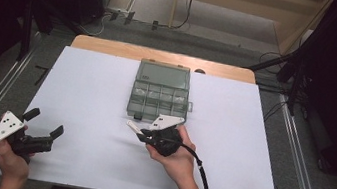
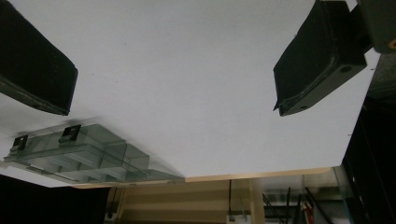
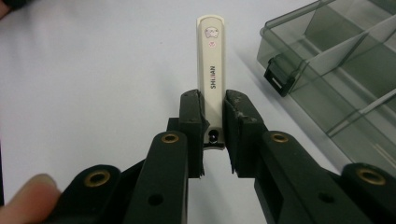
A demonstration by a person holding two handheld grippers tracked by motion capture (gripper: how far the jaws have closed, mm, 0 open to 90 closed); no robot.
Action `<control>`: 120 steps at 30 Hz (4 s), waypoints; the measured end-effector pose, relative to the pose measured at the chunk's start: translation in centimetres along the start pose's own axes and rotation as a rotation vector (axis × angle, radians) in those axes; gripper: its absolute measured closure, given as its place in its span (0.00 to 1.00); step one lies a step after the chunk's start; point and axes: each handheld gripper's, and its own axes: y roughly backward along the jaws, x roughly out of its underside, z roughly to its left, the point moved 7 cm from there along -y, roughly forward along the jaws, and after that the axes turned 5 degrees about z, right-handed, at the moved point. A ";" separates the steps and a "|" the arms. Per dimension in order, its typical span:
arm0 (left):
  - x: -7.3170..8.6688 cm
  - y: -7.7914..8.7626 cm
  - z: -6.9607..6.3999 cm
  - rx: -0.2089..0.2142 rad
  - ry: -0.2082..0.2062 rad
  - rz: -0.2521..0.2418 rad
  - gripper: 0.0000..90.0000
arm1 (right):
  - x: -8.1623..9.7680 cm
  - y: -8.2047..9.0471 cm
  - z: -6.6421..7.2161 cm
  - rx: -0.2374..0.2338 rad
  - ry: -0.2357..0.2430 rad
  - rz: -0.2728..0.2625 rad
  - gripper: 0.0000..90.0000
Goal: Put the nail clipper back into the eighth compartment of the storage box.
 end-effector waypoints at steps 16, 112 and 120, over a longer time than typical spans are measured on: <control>0.0 0.0 0.0 0.000 0.001 0.000 0.00 | -0.8 1.9 -2.0 0.052 -0.049 -0.098 0.88; 0.0 0.0 0.0 -0.002 -0.005 -0.002 0.00 | 8.0 9.4 -12.2 0.320 -0.381 -0.351 0.00; 0.0 0.0 -0.1 -0.006 -0.009 -0.001 0.00 | 9.9 11.5 -11.8 0.342 -0.382 -0.364 0.00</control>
